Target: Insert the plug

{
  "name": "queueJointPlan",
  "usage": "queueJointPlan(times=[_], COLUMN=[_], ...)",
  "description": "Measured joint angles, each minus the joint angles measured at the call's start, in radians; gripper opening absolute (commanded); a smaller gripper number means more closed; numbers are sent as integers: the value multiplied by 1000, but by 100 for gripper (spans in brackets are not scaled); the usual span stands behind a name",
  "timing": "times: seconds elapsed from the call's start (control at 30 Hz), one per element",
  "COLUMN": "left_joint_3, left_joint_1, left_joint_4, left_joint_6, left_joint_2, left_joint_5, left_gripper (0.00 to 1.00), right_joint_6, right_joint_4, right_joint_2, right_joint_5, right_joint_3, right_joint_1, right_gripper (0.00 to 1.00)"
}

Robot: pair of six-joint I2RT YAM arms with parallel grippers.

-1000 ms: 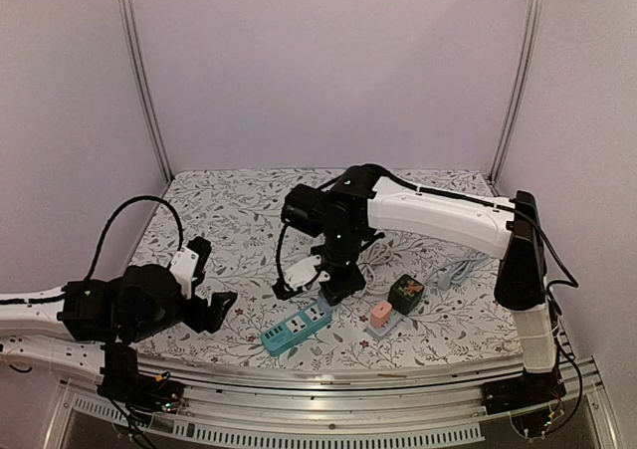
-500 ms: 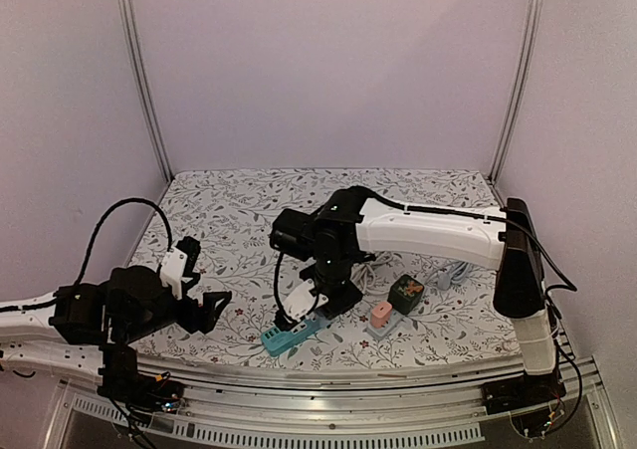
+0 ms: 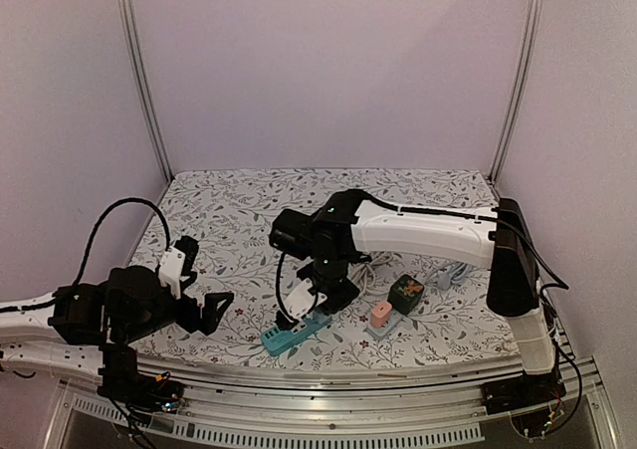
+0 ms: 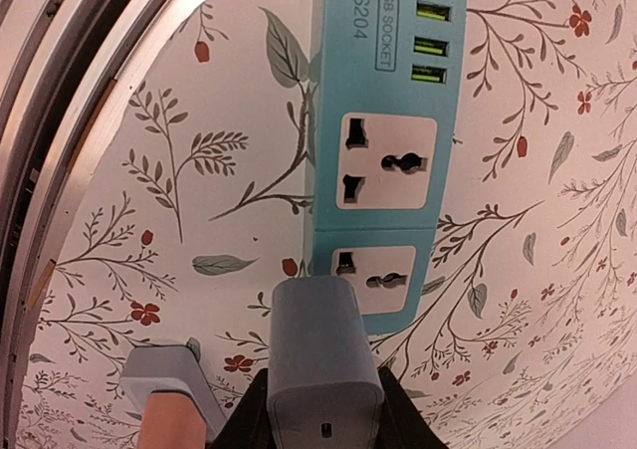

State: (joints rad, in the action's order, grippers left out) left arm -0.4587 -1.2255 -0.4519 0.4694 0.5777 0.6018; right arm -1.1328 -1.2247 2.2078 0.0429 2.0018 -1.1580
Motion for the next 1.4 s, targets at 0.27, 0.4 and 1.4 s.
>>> queueJointPlan(times=[0.27, 0.4, 1.4], left_joint_3=[7, 10, 10], left_joint_1=[0, 0, 0], left_joint_4=[-3, -3, -3], left_joint_6=[4, 3, 3], left_joint_2=[-35, -36, -31], left_joint_5=[1, 1, 8], left_gripper=[99, 99, 99], right_joint_6=[-21, -26, -11], right_joint_4=[8, 14, 18], right_joint_2=[23, 24, 40], right_joint_5=[0, 0, -11], right_joint_3=[10, 15, 34], right_joint_1=[14, 17, 13], right_gripper=[0, 0, 0])
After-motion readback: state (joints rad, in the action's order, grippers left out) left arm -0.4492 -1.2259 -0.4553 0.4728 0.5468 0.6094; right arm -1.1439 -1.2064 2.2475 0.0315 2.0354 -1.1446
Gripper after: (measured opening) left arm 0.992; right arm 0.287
